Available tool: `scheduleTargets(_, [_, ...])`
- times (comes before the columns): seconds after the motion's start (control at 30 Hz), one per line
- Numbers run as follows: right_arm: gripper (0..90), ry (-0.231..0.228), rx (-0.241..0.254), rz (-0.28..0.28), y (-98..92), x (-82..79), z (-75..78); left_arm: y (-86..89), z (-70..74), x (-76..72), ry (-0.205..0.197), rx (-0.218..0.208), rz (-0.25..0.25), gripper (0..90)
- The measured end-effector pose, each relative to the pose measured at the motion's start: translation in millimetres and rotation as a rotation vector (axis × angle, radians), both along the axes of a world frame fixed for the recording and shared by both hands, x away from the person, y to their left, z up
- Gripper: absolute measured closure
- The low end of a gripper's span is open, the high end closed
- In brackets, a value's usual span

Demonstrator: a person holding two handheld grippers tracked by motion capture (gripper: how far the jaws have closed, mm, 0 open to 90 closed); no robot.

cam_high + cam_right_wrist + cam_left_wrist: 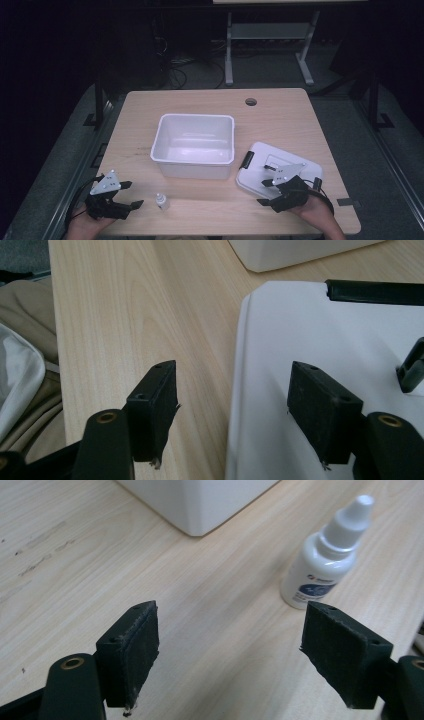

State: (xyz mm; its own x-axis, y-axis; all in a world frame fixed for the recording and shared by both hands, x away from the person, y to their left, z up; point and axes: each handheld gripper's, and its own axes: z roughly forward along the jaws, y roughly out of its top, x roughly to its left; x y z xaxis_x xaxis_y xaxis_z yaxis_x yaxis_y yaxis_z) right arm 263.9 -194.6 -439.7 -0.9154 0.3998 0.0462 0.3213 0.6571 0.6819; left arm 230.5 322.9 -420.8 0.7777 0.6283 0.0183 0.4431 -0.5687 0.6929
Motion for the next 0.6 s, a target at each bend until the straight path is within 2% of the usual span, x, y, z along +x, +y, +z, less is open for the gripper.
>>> scheduleTargets(0.23, [35.9, -0.011, -0.009, -0.001, 0.3, -0.5, 0.7, -5.2, 5.5, -0.5, 0.022, 0.013, -0.062, 23.0])
scheduleTargets(0.27, [35.8, -0.006, 0.004, -0.011, -1.1, -1.7, 1.8, -7.0, 7.2, 0.3, 0.036, 0.016, -0.080, 23.1])
scheduleTargets(0.37, [35.7, -0.011, 0.008, -0.018, -2.7, -3.3, 3.0, -9.2, 9.5, 0.3, 0.039, 0.024, -0.098, 23.1])
scheduleTargets(0.6, [35.6, -0.020, 0.003, -0.011, -2.9, -4.0, 3.3, -20.7, 14.4, -0.5, 0.056, 0.058, -0.159, 23.5])
